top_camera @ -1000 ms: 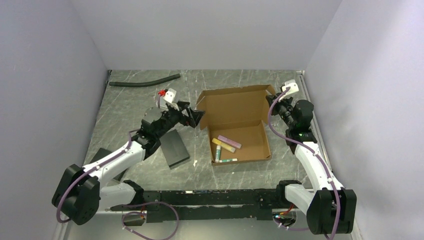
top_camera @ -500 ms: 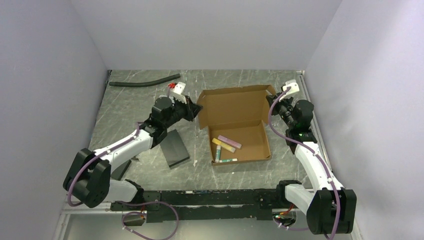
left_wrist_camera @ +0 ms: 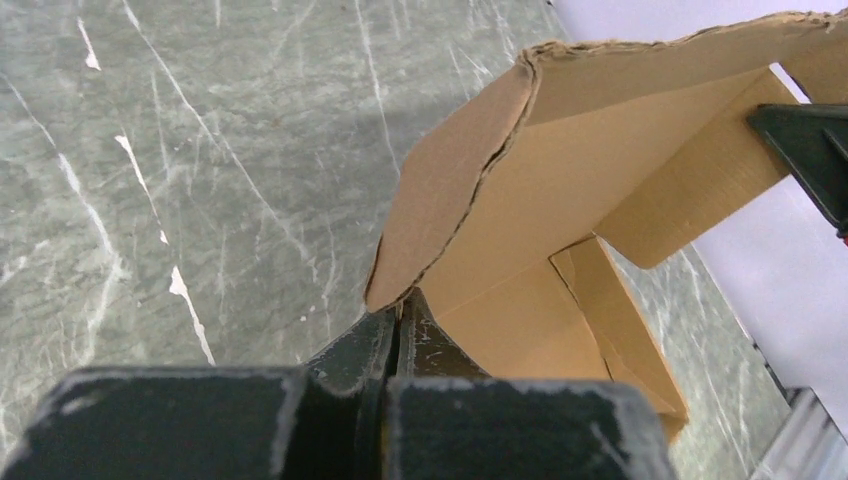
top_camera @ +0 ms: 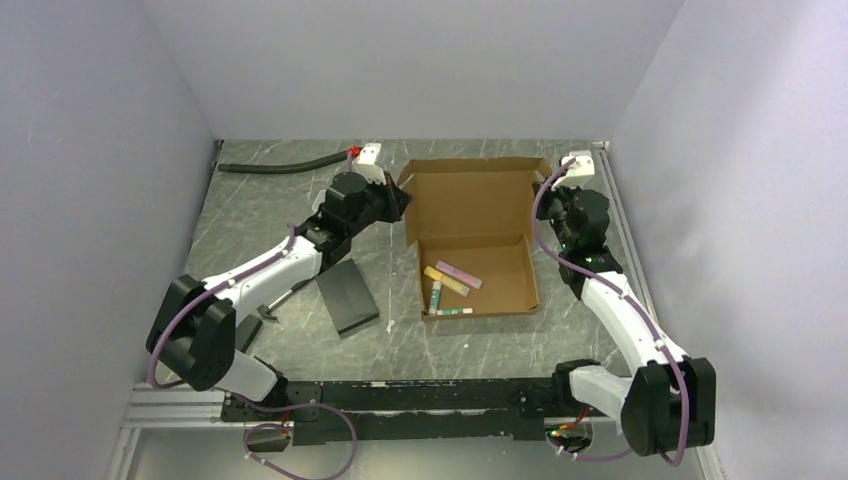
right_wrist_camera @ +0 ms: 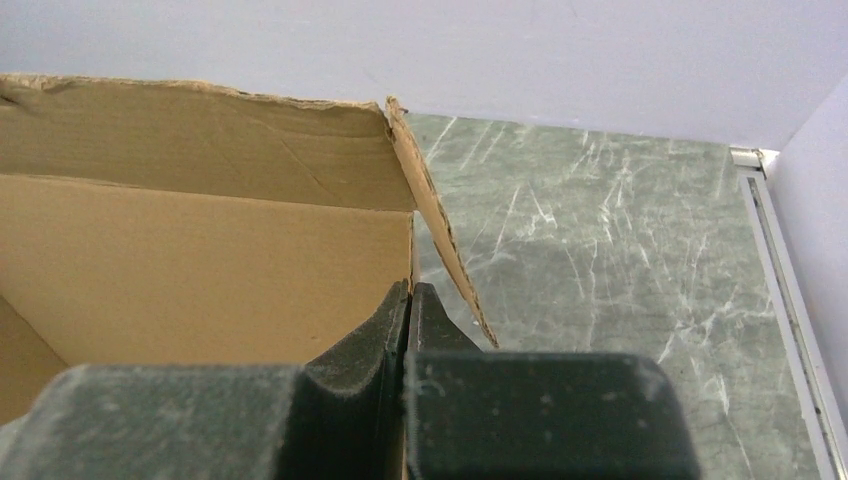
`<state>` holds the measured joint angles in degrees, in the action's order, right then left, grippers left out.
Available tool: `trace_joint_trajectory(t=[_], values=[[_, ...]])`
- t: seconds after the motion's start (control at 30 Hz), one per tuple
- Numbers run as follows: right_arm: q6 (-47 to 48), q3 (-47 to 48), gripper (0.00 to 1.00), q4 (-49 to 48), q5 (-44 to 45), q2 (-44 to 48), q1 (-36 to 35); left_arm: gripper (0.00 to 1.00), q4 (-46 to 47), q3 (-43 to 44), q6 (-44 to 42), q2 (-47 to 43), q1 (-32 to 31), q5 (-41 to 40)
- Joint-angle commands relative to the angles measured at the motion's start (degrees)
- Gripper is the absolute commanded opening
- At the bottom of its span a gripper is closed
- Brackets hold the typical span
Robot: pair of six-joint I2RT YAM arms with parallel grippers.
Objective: Fold the paper box
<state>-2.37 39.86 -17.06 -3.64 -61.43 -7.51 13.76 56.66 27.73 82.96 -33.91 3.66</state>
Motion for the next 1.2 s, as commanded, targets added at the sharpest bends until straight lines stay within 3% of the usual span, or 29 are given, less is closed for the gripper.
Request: trace_joint_trajectory(t=[0.0, 0.3, 0.57, 0.77, 1.17], values=[[-3.57, 4.84, 0.0, -7.53, 6.25, -3.45, -2.2, 0.0, 4.1, 5.23, -0.41, 2.79, -1.77, -6.6], [-6.4, 6.19, 0.0, -18.87, 13.5, -12.36, -2.73, 0.0, 13.16, 11.18, -8.49, 11.85, -1.77, -13.58], [-7.53, -2.35, 0.0, -25.0, 13.44, -11.14, -2.86, 0.0, 18.61, 5.68, -7.18, 12.17, -2.58, -13.88], [-7.3, -4.94, 0.0, -22.68, 13.65, -8.88, -3.27, 0.0, 15.07, 4.59, -3.03, 10.61, -4.48, -15.85], [-7.37, -6.53, 0.0, -15.21, 15.77, -3.95, -6.03, 0.0, 14.18, -0.4, -2.58, 7.08, -9.34, -20.91]])
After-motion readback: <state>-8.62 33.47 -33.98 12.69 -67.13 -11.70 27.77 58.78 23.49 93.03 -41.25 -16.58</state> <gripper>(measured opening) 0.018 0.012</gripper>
